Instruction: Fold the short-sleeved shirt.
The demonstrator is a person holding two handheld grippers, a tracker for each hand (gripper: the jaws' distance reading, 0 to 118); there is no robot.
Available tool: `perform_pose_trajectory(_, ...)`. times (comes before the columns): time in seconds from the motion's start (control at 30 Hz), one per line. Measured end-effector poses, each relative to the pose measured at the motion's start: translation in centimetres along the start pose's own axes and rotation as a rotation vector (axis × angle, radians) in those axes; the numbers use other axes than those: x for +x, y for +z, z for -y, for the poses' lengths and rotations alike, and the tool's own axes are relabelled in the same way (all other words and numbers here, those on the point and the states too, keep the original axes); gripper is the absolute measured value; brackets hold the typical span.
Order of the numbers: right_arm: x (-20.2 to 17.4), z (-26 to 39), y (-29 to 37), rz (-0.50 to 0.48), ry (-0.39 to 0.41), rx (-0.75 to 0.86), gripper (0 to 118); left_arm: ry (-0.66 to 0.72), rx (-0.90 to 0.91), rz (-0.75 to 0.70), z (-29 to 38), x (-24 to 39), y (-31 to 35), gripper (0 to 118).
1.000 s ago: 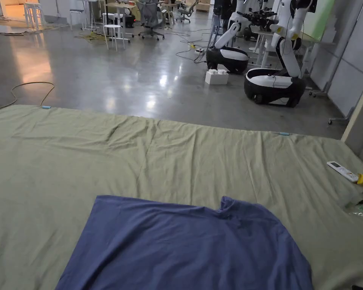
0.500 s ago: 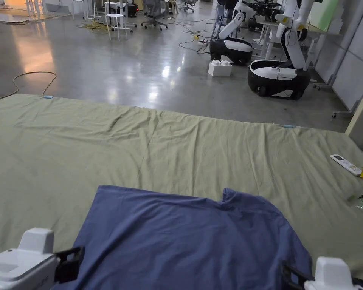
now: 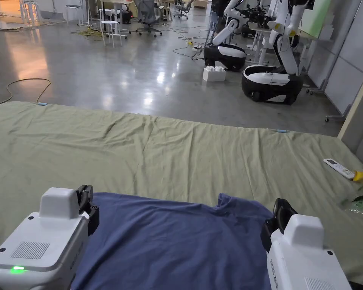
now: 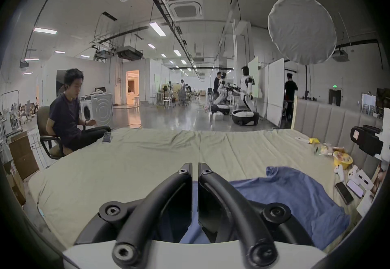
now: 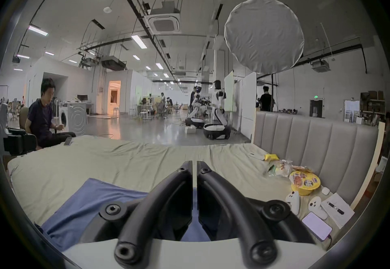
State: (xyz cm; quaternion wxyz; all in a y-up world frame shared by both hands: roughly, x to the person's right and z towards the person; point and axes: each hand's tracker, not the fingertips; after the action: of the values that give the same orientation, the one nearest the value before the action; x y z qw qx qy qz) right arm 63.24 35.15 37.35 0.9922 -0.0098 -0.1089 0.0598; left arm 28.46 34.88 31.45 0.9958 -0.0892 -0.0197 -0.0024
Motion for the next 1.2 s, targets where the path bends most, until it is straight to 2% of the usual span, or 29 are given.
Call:
perform_pose_trajectory(0.27,0.2,0.2,0.1,-0.024,0.01,-0.008,2,0.013,-0.092,-0.003,0.4,-3.3,0.5,4)
perform_pose_trajectory(0.43,0.2,1.6,0.5,-0.047,0.046,-0.053,2,0.014,-0.297,-0.011,2.8,-7.4,0.9,4)
perform_pose_trajectory(0.63,-0.3,2.9,0.4,-0.073,0.033,-0.119,2,0.071,-0.593,-0.036,8.2,-11.2,-0.2,5)
perform_pose_trajectory(0.7,-0.5,3.3,0.2,-0.083,0.027,-0.134,2,0.087,-0.695,-0.032,9.8,-11.3,-0.6,22)
perform_pose_trajectory(0.73,-0.6,3.5,0.3,-0.089,0.023,-0.144,2,0.104,-0.731,-0.036,10.6,-11.2,-0.6,37)
perform_pose_trajectory(0.77,-0.8,3.7,0.3,-0.09,0.025,-0.147,2,0.124,-0.764,-0.025,11.4,-11.3,-1.0,57)
perform_pose_trajectory(0.8,-0.8,3.9,0.3,-0.093,0.034,-0.15,2,0.143,-0.813,-0.02,12.2,-11.3,-1.4,69)
perform_pose_trajectory(0.9,-0.9,4.5,0.3,-0.101,0.045,-0.168,2,0.138,-0.938,-0.014,14.8,-11.0,-2.3,71)
perform_pose_trajectory(1.0,-0.7,4.9,0.4,-0.099,0.045,-0.186,2,0.062,-1.039,-0.071,17.0,-10.2,-2.4,71)
perform_pose_trajectory(1.07,-0.4,5.1,0.5,-0.096,0.038,-0.201,2,0.084,-0.945,-0.08,17.3,-9.9,-1.9,71)
perform_pose_trajectory(1.2,0.1,5.7,0.5,-0.091,0.035,-0.221,2,0.07,-0.958,-0.073,17.1,-9.4,-1.8,69)
